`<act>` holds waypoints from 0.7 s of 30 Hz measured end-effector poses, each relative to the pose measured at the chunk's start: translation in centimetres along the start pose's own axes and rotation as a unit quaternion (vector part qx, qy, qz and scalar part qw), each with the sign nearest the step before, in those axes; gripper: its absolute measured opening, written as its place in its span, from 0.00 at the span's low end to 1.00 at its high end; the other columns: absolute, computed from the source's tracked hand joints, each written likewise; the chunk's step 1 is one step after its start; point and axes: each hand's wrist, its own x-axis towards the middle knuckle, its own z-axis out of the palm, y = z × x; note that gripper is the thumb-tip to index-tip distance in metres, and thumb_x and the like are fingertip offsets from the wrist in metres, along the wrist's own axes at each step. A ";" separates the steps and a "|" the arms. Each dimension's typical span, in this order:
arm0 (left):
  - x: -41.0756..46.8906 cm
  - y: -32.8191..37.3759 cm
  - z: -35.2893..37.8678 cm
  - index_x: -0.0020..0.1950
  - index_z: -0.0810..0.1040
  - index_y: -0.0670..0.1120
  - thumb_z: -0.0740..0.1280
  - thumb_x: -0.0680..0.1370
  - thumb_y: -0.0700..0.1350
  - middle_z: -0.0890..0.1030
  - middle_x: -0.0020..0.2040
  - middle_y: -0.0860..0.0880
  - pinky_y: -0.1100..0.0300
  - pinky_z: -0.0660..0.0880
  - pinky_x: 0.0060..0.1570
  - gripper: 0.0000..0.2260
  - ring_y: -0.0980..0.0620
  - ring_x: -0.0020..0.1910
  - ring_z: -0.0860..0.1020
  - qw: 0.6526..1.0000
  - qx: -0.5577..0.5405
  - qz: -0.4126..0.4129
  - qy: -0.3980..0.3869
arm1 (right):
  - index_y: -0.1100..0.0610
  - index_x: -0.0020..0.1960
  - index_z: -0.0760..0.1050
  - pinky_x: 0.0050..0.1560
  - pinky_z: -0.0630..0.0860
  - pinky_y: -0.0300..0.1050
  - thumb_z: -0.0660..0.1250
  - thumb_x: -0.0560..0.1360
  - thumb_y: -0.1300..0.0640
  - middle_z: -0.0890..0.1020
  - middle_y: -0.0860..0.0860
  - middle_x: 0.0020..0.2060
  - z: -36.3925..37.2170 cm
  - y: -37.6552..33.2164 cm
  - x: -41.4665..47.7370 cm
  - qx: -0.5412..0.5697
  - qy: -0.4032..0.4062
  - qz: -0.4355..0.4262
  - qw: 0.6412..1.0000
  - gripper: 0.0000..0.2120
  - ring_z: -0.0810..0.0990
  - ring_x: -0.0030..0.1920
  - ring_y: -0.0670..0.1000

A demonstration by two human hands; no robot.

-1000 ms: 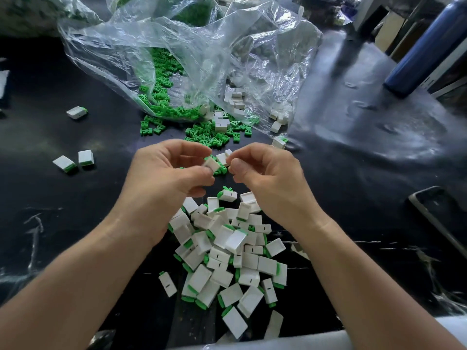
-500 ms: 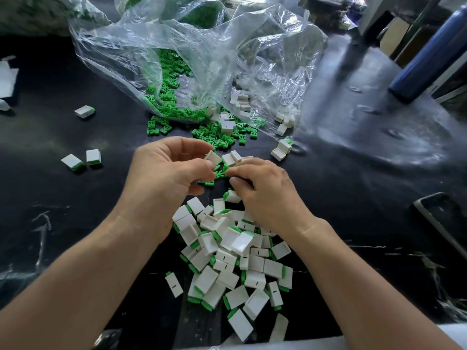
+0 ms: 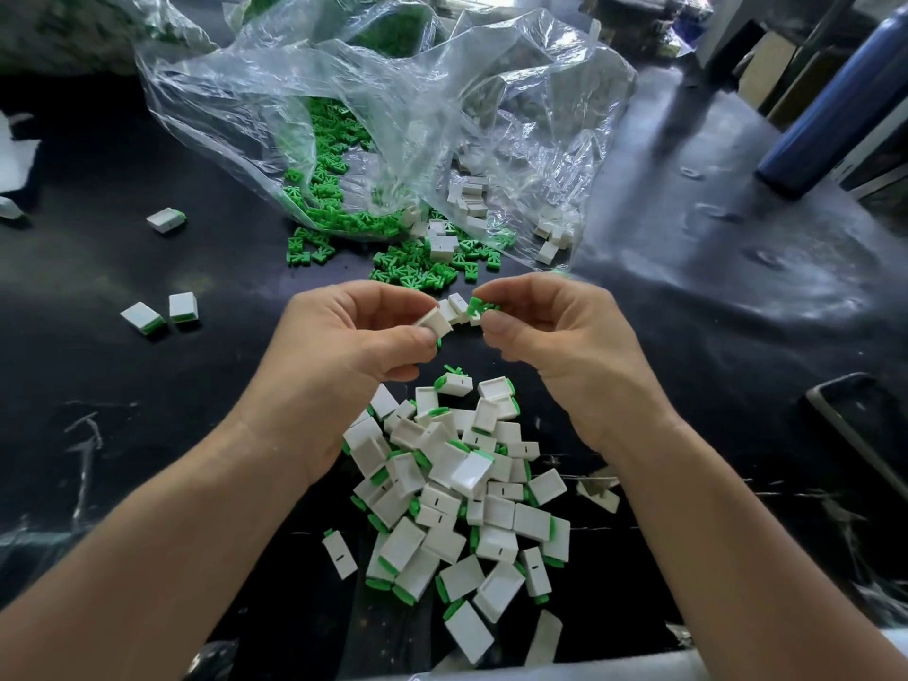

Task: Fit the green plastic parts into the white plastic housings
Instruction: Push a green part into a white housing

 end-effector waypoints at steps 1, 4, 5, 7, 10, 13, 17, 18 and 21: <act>0.0 0.0 0.0 0.38 0.80 0.45 0.68 0.70 0.31 0.82 0.30 0.51 0.67 0.76 0.33 0.09 0.56 0.31 0.79 1.000 -0.003 -0.003 -0.006 | 0.51 0.41 0.78 0.37 0.73 0.31 0.69 0.71 0.67 0.80 0.45 0.33 0.0 -0.2 -0.1 0.008 -0.006 -0.004 1.000 0.11 0.77 0.35 0.42; -0.2 0.1 0.1 0.39 0.79 0.42 0.69 0.68 0.34 0.82 0.32 0.47 0.65 0.78 0.32 0.05 0.54 0.31 0.81 0.999 -0.028 -0.014 -0.042 | 0.49 0.42 0.79 0.39 0.74 0.34 0.68 0.72 0.66 0.80 0.49 0.34 -0.1 -0.5 -0.3 0.003 -0.030 -0.023 0.999 0.11 0.76 0.37 0.46; -0.3 0.1 0.1 0.40 0.79 0.42 0.69 0.66 0.36 0.83 0.33 0.46 0.65 0.78 0.32 0.04 0.53 0.32 0.82 0.998 -0.036 -0.017 -0.053 | 0.49 0.42 0.79 0.40 0.74 0.37 0.68 0.72 0.65 0.79 0.52 0.35 -0.1 -0.6 -0.4 0.001 -0.036 -0.028 0.999 0.11 0.75 0.37 0.48; -0.4 0.1 0.2 0.40 0.79 0.42 0.68 0.63 0.39 0.83 0.34 0.44 0.64 0.79 0.33 0.07 0.52 0.32 0.82 0.997 -0.044 -0.018 -0.067 | 0.48 0.42 0.79 0.41 0.72 0.42 0.66 0.73 0.65 0.77 0.61 0.36 -0.1 -0.8 -0.5 -0.003 -0.044 -0.040 0.998 0.12 0.72 0.37 0.51; -0.3 0.1 0.3 0.40 0.79 0.42 0.68 0.65 0.37 0.83 0.34 0.45 0.64 0.79 0.34 0.06 0.52 0.33 0.82 0.997 -0.041 -0.018 -0.065 | 0.50 0.43 0.79 0.41 0.72 0.41 0.66 0.74 0.66 0.78 0.61 0.37 0.0 -0.9 -0.7 -0.018 -0.045 -0.054 0.997 0.12 0.72 0.37 0.48; -0.3 0.1 0.3 0.41 0.79 0.41 0.68 0.70 0.33 0.83 0.34 0.45 0.64 0.79 0.34 0.04 0.53 0.32 0.82 0.998 -0.036 -0.015 -0.053 | 0.53 0.43 0.76 0.44 0.75 0.37 0.66 0.73 0.67 0.79 0.49 0.37 0.1 -0.9 -0.7 -0.012 -0.038 -0.049 0.998 0.09 0.76 0.38 0.43; -0.3 0.1 0.4 0.42 0.80 0.42 0.67 0.71 0.33 0.83 0.33 0.46 0.64 0.79 0.35 0.06 0.54 0.32 0.82 0.998 -0.032 -0.008 -0.052 | 0.55 0.42 0.76 0.45 0.76 0.39 0.66 0.73 0.68 0.79 0.49 0.37 0.1 -1.0 -0.7 -0.017 -0.045 -0.052 0.997 0.09 0.77 0.39 0.44; -0.3 0.1 0.4 0.42 0.80 0.42 0.67 0.70 0.33 0.83 0.33 0.46 0.64 0.79 0.35 0.06 0.54 0.32 0.82 0.998 -0.030 -0.006 -0.051 | 0.54 0.42 0.76 0.46 0.76 0.40 0.66 0.73 0.68 0.79 0.49 0.37 0.1 -1.0 -0.7 -0.020 -0.047 -0.053 0.997 0.09 0.77 0.39 0.45; -0.4 0.1 0.4 0.41 0.80 0.42 0.67 0.69 0.33 0.83 0.32 0.46 0.64 0.79 0.34 0.05 0.54 0.31 0.81 0.998 -0.026 -0.004 -0.053 | 0.53 0.40 0.77 0.46 0.77 0.42 0.67 0.72 0.68 0.80 0.49 0.36 0.0 -1.0 -0.8 -0.038 -0.044 -0.058 0.997 0.11 0.77 0.39 0.46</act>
